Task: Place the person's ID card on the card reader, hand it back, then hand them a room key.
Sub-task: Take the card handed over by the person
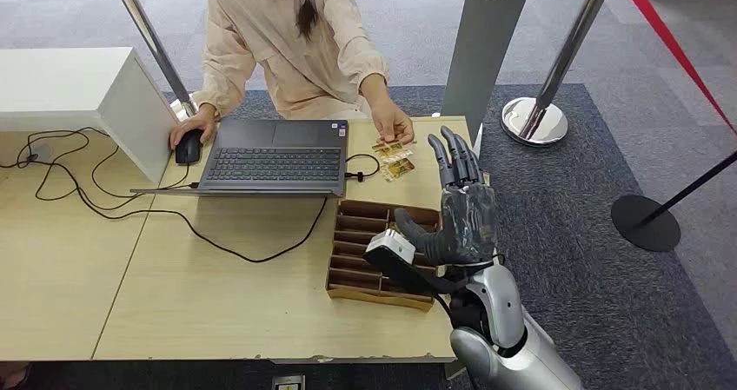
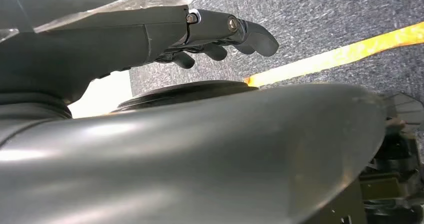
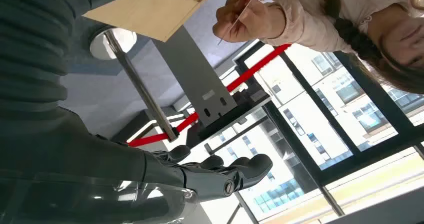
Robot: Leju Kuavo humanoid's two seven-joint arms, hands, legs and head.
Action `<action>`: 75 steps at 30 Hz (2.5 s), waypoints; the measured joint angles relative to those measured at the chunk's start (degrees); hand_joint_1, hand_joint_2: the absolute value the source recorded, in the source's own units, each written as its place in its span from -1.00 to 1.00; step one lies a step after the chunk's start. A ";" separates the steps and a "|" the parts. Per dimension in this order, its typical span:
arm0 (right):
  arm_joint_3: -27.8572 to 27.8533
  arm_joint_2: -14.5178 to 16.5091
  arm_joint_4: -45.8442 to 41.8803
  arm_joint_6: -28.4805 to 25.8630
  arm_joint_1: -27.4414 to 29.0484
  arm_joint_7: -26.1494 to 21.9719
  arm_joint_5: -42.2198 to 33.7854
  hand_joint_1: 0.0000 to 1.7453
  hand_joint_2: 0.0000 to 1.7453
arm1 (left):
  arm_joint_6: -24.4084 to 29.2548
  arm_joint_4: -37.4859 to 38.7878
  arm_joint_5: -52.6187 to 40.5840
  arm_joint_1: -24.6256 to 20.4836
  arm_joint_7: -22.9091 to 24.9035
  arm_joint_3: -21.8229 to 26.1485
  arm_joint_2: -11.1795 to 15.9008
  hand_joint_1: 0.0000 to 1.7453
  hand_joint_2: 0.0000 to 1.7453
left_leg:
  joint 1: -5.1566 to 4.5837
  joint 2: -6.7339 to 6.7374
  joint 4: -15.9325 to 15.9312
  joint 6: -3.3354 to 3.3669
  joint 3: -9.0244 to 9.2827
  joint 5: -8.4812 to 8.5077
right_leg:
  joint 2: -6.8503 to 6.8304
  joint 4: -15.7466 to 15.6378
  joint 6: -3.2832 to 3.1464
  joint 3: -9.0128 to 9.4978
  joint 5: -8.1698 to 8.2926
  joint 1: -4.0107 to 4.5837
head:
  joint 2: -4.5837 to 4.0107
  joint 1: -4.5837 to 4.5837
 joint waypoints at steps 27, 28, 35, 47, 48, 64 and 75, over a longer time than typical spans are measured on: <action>9.47 7.07 15.06 0.97 -10.28 2.17 6.53 -0.99 1.00 | -4.19 0.00 -5.55 -0.91 1.36 -4.94 -0.39 -1.00 -1.00 | 0.01 -0.01 0.00 0.00 -0.01 0.00 | 0.00 0.03 0.00 -0.01 -0.01 0.00 | 0.00 0.01; 9.62 7.40 15.72 0.84 -10.60 2.16 6.60 -0.99 1.00 | -4.21 0.00 -5.72 -0.93 1.34 -5.09 -0.39 -1.00 -1.00 | 0.01 -0.01 0.00 0.00 -0.01 0.00 | 0.00 0.03 0.00 -0.01 -0.01 0.00 | 0.00 0.01; 10.34 9.26 18.87 0.38 -12.38 2.16 7.47 -0.37 1.00 | -4.28 0.00 -6.67 -1.23 1.17 -5.61 -0.43 -1.00 -1.00 | 0.00 -0.01 0.00 0.00 -0.01 0.00 | 0.00 0.03 0.00 -0.01 -0.01 0.00 | 0.00 0.01; 11.54 10.75 21.50 -0.34 -13.84 2.69 8.60 0.89 1.00 | -4.24 0.00 -7.62 -1.53 0.74 -6.68 -0.50 -1.00 -1.00 | 0.01 0.00 0.00 0.00 -0.01 0.00 | 0.00 0.03 0.00 -0.02 -0.01 0.00 | 0.00 0.00; 11.63 10.84 21.69 -0.42 -13.88 2.77 8.62 0.90 1.00 | -4.23 0.00 -7.66 -1.56 0.68 -6.71 -0.50 -1.00 -1.00 | 0.01 0.00 0.00 0.00 -0.01 0.00 | 0.00 0.03 0.00 -0.02 -0.01 0.00 | 0.00 0.00; 12.79 11.88 23.56 -1.17 -14.44 2.84 8.87 0.90 1.00 | -4.09 0.00 -8.72 -2.01 0.57 -6.84 -0.61 -1.00 -1.00 | 0.01 0.00 0.00 0.00 -0.01 0.00 | 0.00 0.03 0.00 -0.02 -0.01 0.00 | 0.00 0.01; 13.40 11.97 23.82 -1.59 -14.44 2.83 9.00 1.00 1.00 | -4.10 0.01 -9.52 -2.05 0.57 -6.84 -0.61 -1.00 -1.00 | 0.01 0.00 0.00 0.00 0.00 0.00 | 0.00 0.03 0.00 -0.02 -0.01 0.00 | 0.00 0.01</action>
